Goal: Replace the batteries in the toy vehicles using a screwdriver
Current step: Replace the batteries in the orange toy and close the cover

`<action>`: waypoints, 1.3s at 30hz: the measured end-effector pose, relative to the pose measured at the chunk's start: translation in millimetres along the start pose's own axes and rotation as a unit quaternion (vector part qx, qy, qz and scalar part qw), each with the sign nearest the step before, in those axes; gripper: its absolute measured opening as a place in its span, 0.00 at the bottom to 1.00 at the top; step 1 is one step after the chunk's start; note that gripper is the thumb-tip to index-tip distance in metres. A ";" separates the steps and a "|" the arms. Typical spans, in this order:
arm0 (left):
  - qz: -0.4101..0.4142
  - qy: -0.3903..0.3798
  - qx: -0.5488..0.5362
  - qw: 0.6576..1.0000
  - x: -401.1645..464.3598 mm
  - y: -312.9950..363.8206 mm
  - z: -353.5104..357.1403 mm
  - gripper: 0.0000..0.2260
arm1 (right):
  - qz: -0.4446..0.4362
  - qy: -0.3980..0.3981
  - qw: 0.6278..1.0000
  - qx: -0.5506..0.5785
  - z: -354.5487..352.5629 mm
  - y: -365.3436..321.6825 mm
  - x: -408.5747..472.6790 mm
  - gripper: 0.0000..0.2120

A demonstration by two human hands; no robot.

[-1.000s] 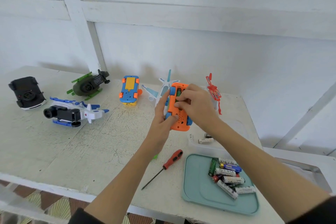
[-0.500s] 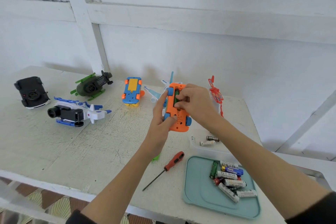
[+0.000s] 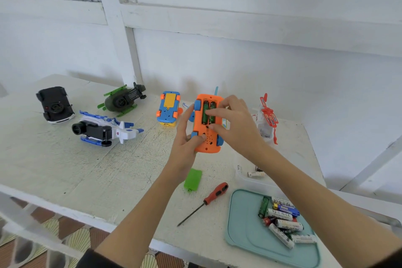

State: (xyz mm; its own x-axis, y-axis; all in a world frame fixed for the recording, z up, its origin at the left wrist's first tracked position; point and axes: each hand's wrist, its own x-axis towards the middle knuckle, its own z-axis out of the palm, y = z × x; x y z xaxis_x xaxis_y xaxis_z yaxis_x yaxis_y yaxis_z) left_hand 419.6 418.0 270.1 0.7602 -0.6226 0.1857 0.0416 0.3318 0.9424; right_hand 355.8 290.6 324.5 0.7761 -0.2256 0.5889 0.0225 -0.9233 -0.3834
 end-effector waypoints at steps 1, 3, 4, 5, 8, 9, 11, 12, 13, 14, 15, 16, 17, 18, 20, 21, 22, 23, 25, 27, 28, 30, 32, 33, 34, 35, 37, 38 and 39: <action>0.003 0.009 0.004 1.000 0.4 1.5 -4.3 0.32 | -0.009 0.004 1.000 0.022 1.5 0.7 -1.3 0.14; 0.013 0.023 0.005 1.000 0.4 4.0 -16.1 0.32 | -0.001 0.004 0.998 0.057 3.3 1.5 -4.7 0.12; 0.016 0.033 0.006 0.999 0.0 5.3 -23.1 0.32 | 0.016 -0.005 0.997 0.075 3.4 1.7 -7.2 0.11; 0.018 0.042 0.006 0.999 -1.3 6.7 -30.8 0.33 | 0.037 -0.024 0.995 0.086 4.3 2.1 -10.0 0.10; 0.012 0.077 0.009 0.997 -7.6 6.5 -53.0 0.33 | 0.081 -0.113 0.987 0.078 12.6 4.9 -18.0 0.08; 0.009 0.083 0.015 0.996 -10.7 5.8 -58.6 0.33 | 0.101 -0.151 0.980 0.075 16.8 5.6 -20.7 0.07; 0.000 0.093 0.027 0.995 -16.9 3.5 -67.1 0.33 | 0.143 -0.231 0.959 0.080 26.3 4.5 -26.5 0.06; -0.006 0.101 0.030 0.994 -19.9 2.3 -70.8 0.34 | 0.154 -0.268 0.948 0.079 31.8 3.0 -29.9 0.07; -0.010 0.108 0.031 0.994 -22.5 1.0 -74.3 0.34 | 0.157 -0.302 0.937 0.071 37.9 1.8 -33.5 0.08; -0.012 0.112 0.034 0.993 -24.9 0.0 -77.2 0.34 | 0.157 -0.332 0.928 0.060 43.7 0.3 -37.1 0.09; -0.013 0.115 0.037 0.993 -27.5 -0.5 -79.1 0.34 | 0.155 -0.354 0.921 0.038 49.6 -1.0 -40.5 0.10; -0.014 0.118 0.038 0.992 -29.6 -1.3 -80.6 0.34 | 0.152 -0.370 0.917 0.005 55.6 -1.9 -43.7 0.11; -0.017 0.122 0.039 0.992 -31.7 -1.8 -81.7 0.34 | 0.149 -0.380 0.912 -0.036 61.4 -2.6 -46.8 0.12; -0.019 0.126 0.040 0.991 -33.4 -2.2 -82.9 0.33 | 0.149 -0.387 0.907 -0.075 67.1 -3.4 -49.9 0.14; -0.022 0.133 0.047 0.990 -35.7 -3.6 -86.0 0.34 | 0.156 -0.396 0.897 -0.121 77.2 -6.5 -55.7 0.16; -0.025 0.137 0.049 0.989 -36.7 -4.9 -88.2 0.34 | 0.157 -0.396 0.895 -0.131 81.5 -8.3 -57.9 0.17; -0.026 0.141 0.048 0.988 -37.2 -6.0 -89.8 0.34 | 0.157 -0.390 0.897 -0.135 85.0 -10.3 -59.5 0.17; -0.028 0.145 0.045 0.988 -37.7 -7.0 -91.6 0.34 | 0.155 -0.381 0.901 -0.136 87.8 -12.2 -60.4 0.17; -0.028 0.151 0.041 0.987 -38.1 -7.4 -93.9 0.34 | 0.150 -0.362 0.911 -0.129 92.3 -15.1 -60.1 0.16; -0.024 0.152 0.040 0.987 -37.8 -7.2 -94.7 0.34 | 0.159 -0.357 0.915 -0.103 96.0 -16.5 -58.0 0.16; -0.022 0.152 0.040 0.987 -37.6 -7.2 -94.9 0.34 | 0.167 -0.357 0.915 -0.083 97.9 -17.1 -56.9 0.16; -0.021 0.154 0.038 0.987 -36.8 -7.6 -96.0 0.34 | 0.181 -0.356 0.916 -0.034 102.1 -17.9 -55.8 0.15; -0.023 0.157 0.034 0.987 -35.9 -8.8 -97.2 0.34 | 0.190 -0.347 0.918 0.024 104.0 -18.0 -55.3 0.14; -0.023 0.158 0.032 0.987 -35.7 -9.5 -97.7 0.34 | 0.194 -0.341 0.918 0.051 103.7 -17.9 -55.0 0.14; -0.024 0.159 0.031 0.986 -35.4 -9.9 -97.9 0.34 | 0.197 -0.337 0.918 0.071 103.0 -17.6 -54.5 0.14; -0.024 0.161 0.030 0.986 -35.2 -10.1 -97.9 0.34 | 0.200 -0.334 0.917 0.085 102.1 -16.9 -54.2 0.14; -0.024 0.164 0.026 0.986 -35.3 -10.4 -98.0 0.33 | 0.209 -0.333 0.914 0.106 101.1 -14.9 -54.3 0.15; -0.022 0.163 0.025 0.986 -35.5 -10.5 -98.0 0.33 | 0.213 -0.331 0.912 0.116 101.1 -13.6 -54.6 0.16; -0.020 0.161 0.026 0.986 -35.3 -10.9 -98.1 0.33 | 0.216 -0.331 0.910 0.125 101.0 -11.9 -55.0 0.16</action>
State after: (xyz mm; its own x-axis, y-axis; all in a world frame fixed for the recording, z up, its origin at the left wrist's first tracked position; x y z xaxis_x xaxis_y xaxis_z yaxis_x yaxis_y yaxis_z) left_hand 455.9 505.9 226.0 0.9252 -0.3751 0.0580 0.0492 0.2699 0.9616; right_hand 376.5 345.3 224.8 0.9542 -0.2382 -0.1810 -0.2966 -0.6739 -0.6767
